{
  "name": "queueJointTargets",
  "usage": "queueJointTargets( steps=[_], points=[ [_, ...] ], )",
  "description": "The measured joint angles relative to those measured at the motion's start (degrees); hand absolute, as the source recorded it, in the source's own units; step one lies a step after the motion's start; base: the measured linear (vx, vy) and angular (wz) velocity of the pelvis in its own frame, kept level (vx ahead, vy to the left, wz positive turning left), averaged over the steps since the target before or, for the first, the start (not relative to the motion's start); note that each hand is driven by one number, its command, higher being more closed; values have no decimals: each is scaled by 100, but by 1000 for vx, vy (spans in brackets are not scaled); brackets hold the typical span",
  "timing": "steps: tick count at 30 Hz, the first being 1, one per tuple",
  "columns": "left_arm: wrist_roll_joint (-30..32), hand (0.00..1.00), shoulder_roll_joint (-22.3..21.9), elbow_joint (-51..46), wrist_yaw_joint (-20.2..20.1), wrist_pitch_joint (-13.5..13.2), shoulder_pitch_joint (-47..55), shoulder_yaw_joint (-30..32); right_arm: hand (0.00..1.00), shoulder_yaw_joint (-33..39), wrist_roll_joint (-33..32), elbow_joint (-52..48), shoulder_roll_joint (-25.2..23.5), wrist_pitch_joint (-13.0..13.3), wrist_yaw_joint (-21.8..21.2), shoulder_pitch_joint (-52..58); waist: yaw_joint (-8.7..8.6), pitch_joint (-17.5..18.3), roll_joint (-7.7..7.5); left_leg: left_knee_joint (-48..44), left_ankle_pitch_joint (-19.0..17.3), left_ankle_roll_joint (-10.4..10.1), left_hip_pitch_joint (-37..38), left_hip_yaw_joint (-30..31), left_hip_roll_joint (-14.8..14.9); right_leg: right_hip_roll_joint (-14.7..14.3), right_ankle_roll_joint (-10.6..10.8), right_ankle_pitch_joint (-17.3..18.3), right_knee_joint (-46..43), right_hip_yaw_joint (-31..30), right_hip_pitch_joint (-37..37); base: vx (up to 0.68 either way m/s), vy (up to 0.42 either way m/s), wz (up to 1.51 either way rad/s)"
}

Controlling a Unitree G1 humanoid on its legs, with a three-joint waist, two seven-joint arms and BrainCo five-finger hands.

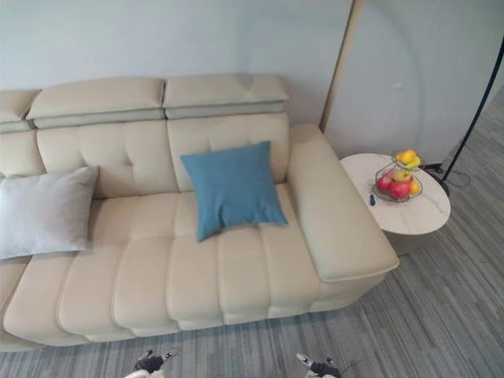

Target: Pick up cushions and gather them together orderly.

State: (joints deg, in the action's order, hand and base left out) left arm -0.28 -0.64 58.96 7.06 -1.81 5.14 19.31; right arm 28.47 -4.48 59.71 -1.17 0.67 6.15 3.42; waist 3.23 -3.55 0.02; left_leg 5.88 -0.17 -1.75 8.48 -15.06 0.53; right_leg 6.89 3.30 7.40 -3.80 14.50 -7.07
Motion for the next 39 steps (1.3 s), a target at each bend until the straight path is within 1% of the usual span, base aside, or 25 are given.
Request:
queueJointTargets(
  steps=[9,11,13,15,16,18,19,21,23,24,25,26,27,28,29,30,31,32,33,34,35,36,37,38,39],
  points=[
    [-26,0,-25,-1,-114,14,-83,-18,0,-303,2,-44,60,-98,16,12,-46,-193,16,-5,-17,-29,76,-222,82,-12,1,7,-65,-102,11,-5,-1,-6],
    [-52,0,-15,-1,-121,62,-148,-9,0,-515,1,-140,81,-119,21,6,-34,-288,-14,-274,-139,-88,13,-323,123,-20,-2,7,-118,-325,126,-37,-3,-59],
    [-109,0,59,-8,-167,84,-229,-2,0,-695,1,-259,-7,-112,34,-37,-11,-384,-140,-1152,-329,80,-446,9,126,27,-18,-8,-308,-836,465,-38,-64,-99],
    [-148,0,-7,-6,-172,91,-254,-2,0,-748,8,-269,49,-120,45,-86,-42,-371,-44,-1319,-594,-1,-540,20,279,-134,-19,-87,-376,-1235,768,-16,-51,-128],
    [-163,0,-50,11,-180,101,-268,-1,0,-808,10,-280,95,-119,50,-131,-36,-374,63,-1310,-842,-130,-483,-310,437,-335,-37,-175,-389,-1581,947,-6,19,-162],
    [-198,0,-23,8,-203,98,-282,0,0,-917,42,-283,58,-120,53,-196,9,-357,37,-1312,-915,-182,-394,-912,540,-501,-56,-350,-368,-2096,1175,-43,38,-190],
    [-194,0,43,9,-224,101,-264,-4,0,-981,157,-289,3,-121,54,-274,-6,-344,-33,-1320,-970,-209,-375,-1462,671,-601,-146,-441,-316,-2293,1393,-71,-6,-207],
    [-185,0,90,8,-224,101,-369,-13,0,-973,225,-341,-62,-126,55,-323,-60,-365,-61,-1400,-1022,-271,-359,-2141,840,-466,-396,-342,-485,-1561,1700,-34,-19,-192],
    [-145,0,154,19,-227,104,-370,-241,0,-942,229,-397,-96,-130,63,-309,-63,-377,-119,-1429,-1026,-283,-123,-2847,976,-68,-419,-336,-842,256,1830,22,-38,-178],
    [-145,0,166,21,-228,104,-379,-313,0,-928,230,-399,-96,-123,66,-232,-70,-369,-133,-1430,-1026,-283,-64,-2893,970,63,-477,-378,-878,736,1755,84,-128,-126],
    [-146,0,150,24,-230,104,-423,-358,0,-864,229,-404,-72,-121,67,-247,-98,-400,-76,-1417,-1001,-315,43,-2973,1000,96,-389,-380,-852,1071,1631,97,-142,-73],
    [-146,0,131,23,-232,103,-457,-358,0,-821,230,-433,-55,-116,68,-249,-141,-397,-82,-1411,-963,-366,81,-2988,1021,64,-400,-380,-871,1067,1623,139,-195,-62],
    [-146,0,24,20,-233,99,-506,-354,0,-729,231,-468,-26,-114,67,-240,-202,-459,38,-1442,-910,-457,194,-2992,1060,-17,-439,-298,-936,958,1580,99,-143,-41],
    [-146,0,-55,24,-234,109,-495,-352,0,-612,229,-447,26,-119,67,-216,-236,-474,62,-1746,-848,-559,207,-2979,1149,-10,-476,-115,-1114,841,1593,97,-141,-38],
    [-148,0,-61,5,-239,106,-493,-347,0,-574,226,-439,28,-119,67,-199,-249,-474,56,-1963,-839,-575,170,-2953,1221,-2,-481,-52,-1170,804,1590,96,-181,-37],
    [-149,0,-61,11,-241,108,-507,-332,0,-550,226,-428,25,-121,68,-113,-278,-484,42,-2838,-831,-577,-9,-2749,1504,-24,-499,122,-1267,662,1519,123,-256,-34],
    [-152,0,-77,-6,-247,105,-520,-213,0,-570,220,-418,50,-127,69,-48,-277,-507,47,-3948,-698,-299,-379,-2290,1870,-135,-546,260,-1275,503,1375,114,-254,-40],
    [-156,0,-75,-9,-247,103,-517,-181,0,-581,214,-413,62,-130,72,-44,-269,-530,15,-4350,-785,-159,-590,-2025,1956,-181,-576,300,-1278,402,1338,110,-159,-67],
    [-159,0,-90,-37,-246,96,-511,-84,0,-656,213,-381,113,-160,76,-76,-243,-531,65,-4975,-1101,-259,-1007,-1366,1921,-268,-676,402,-1290,185,1259,119,-73,-96],
    [-168,0,-119,-135,-249,101,-513,-57,0,-684,211,-346,126,-186,76,-101,-243,-527,78,-5088,-1348,-366,-1347,-903,1730,-330,-692,415,-1261,-23,1180,141,-43,-101],
    [-172,0,-122,-152,-246,99,-510,-59,0,-695,211,-342,126,-191,79,-101,-243,-528,75,-5018,-1392,-344,-1444,-777,1645,-361,-694,424,-1246,-125,1142,159,-18,-106],
    [-207,0,-128,-162,-248,94,-502,-63,0,-744,211,-343,134,-192,79,-110,-220,-529,73,-4662,-1462,-293,-1665,-452,1386,-433,-627,477,-1214,-382,1055,170,34,-109],
    [-215,0,-149,-215,-248,87,-502,-55,0,-773,211,-342,142,-192,82,-112,-178,-530,73,-4245,-1459,-292,-1850,-39,1111,-506,-592,523,-1210,-687,1008,168,67,-118],
    [-216,0,-172,-231,-247,82,-506,-46,0,-796,212,-337,149,-193,84,-105,-142,-531,71,-4042,-1454,-290,-1904,206,984,-515,-580,539,-1211,-779,1016,145,136,-142],
    [-217,0,-229,-270,-240,59,-505,-7,0,-862,213,-308,173,-192,92,-110,-80,-528,72,-3570,-1412,-256,-1990,878,669,-619,-537,581,-1233,-1165,1014,191,232,-163]
  ],
)
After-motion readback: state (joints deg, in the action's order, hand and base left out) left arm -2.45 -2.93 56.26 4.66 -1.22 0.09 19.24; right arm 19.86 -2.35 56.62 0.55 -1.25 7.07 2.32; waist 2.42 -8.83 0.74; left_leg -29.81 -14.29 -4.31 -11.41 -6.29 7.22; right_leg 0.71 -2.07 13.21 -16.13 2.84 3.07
